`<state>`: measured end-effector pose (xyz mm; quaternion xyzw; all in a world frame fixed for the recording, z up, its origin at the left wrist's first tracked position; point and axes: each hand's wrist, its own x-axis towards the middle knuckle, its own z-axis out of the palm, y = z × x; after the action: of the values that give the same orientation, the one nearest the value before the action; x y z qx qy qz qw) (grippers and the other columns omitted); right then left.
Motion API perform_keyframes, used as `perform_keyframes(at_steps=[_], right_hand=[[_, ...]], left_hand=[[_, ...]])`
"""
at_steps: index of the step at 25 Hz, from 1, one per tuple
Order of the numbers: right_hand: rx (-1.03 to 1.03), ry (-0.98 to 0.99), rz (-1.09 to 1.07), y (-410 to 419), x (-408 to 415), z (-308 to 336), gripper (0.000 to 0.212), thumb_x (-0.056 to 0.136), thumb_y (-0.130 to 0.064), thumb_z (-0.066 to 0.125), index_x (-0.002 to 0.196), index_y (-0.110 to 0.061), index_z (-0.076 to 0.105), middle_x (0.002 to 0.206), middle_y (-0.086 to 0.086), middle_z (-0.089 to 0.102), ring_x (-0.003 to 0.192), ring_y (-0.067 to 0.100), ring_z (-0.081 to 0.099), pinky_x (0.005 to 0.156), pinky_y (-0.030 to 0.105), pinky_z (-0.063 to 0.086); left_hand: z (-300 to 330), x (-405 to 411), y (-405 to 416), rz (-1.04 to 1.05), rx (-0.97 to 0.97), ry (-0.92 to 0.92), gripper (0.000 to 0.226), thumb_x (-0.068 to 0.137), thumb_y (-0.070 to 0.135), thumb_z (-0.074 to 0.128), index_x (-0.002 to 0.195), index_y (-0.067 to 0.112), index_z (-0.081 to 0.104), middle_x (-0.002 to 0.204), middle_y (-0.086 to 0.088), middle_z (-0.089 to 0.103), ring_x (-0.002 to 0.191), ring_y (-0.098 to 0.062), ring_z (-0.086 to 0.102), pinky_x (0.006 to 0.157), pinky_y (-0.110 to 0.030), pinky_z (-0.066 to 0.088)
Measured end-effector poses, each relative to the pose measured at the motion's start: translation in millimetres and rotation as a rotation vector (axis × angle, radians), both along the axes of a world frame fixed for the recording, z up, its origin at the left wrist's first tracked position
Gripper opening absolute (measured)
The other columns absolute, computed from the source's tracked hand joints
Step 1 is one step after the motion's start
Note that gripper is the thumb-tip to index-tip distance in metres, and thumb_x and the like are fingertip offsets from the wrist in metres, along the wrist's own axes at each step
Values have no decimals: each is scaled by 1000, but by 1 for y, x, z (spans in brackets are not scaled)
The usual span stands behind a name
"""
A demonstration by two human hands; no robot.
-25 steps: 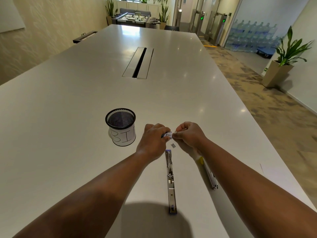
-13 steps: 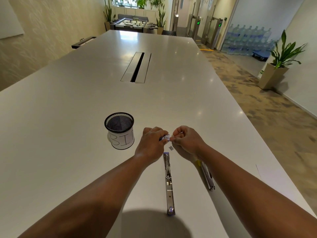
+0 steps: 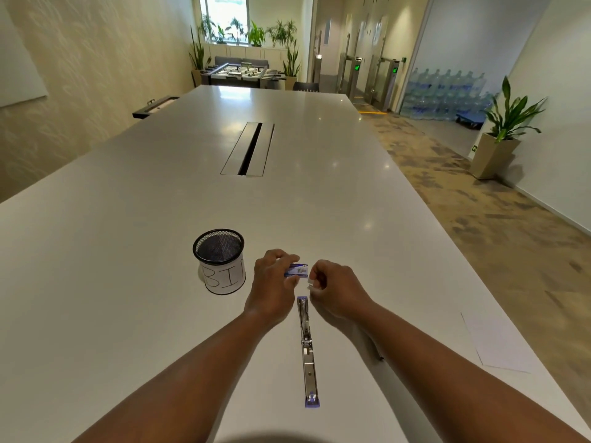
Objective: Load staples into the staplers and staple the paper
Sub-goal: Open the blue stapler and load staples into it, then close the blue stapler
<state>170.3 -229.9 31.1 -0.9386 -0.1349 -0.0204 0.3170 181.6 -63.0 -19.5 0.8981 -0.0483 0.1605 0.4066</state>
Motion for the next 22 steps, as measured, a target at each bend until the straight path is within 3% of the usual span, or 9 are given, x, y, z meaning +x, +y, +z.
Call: perform_keyframes(at_steps=[2, 5, 8, 10, 14, 16, 19, 22], right_hand=[[27, -26, -26, 1, -5, 2, 5, 81, -8, 66, 82, -12, 63, 77, 3, 70, 74, 24, 64, 70, 41, 53], [193, -23, -72, 0, -15, 8, 13, 79, -9, 73, 76, -11, 61, 68, -3, 63, 61, 14, 55, 61, 31, 45], [425, 93, -38, -1, -27, 20, 17, 80, -9, 77, 76, -9, 61, 61, -4, 57, 56, 12, 48, 60, 30, 43], [605, 180, 4, 1, -36, 26, 17, 81, -5, 78, 78, -6, 61, 57, -6, 54, 56, 11, 46, 59, 31, 42], [744, 266, 22, 3, -54, 34, 17, 82, -5, 79, 85, -2, 62, 60, -2, 54, 58, 14, 45, 58, 27, 40], [735, 253, -27, 1, -66, 34, 14, 85, -5, 75, 87, 0, 63, 64, 3, 58, 62, 18, 50, 60, 31, 44], [458, 84, -155, 2, -90, 19, 3, 83, -15, 69, 82, -16, 67, 74, -4, 67, 65, 12, 58, 65, 34, 49], [352, 72, -118, 8, -114, -4, 18, 80, -33, 72, 79, -17, 63, 69, -8, 61, 62, 8, 52, 61, 33, 45]], left_hand=[[4, -11, 0, -6, -81, 9, 35, 89, 5, 67, 117, 25, 70, 113, 17, 50, 109, -7, 44, 90, -10, 39], [12, -37, 0, -51, -344, 78, 31, 93, 6, 64, 102, 34, 74, 109, 9, 66, 103, -13, 63, 89, -29, 55], [29, -62, -4, -150, -745, 179, 29, 98, 3, 61, 105, 26, 79, 108, -3, 78, 100, -11, 73, 79, -20, 56], [43, -74, -4, -186, -880, 200, 24, 98, 1, 61, 108, 15, 79, 104, -4, 80, 98, -11, 74, 77, -18, 55], [60, -91, -7, -197, -849, 156, 13, 94, -3, 65, 99, 1, 76, 85, 0, 79, 76, -6, 72, 67, -14, 53], [61, -97, -4, -180, -725, 152, 10, 94, -2, 66, 91, 1, 74, 71, 5, 72, 63, 0, 63, 61, -13, 50], [62, -96, 5, -118, -433, 156, 10, 95, 9, 68, 88, 10, 74, 75, 8, 70, 62, 2, 57, 62, -12, 45], [60, -92, 11, -91, -298, 209, 10, 95, 12, 68, 88, 13, 76, 82, 3, 74, 72, -5, 63, 65, -13, 46]])
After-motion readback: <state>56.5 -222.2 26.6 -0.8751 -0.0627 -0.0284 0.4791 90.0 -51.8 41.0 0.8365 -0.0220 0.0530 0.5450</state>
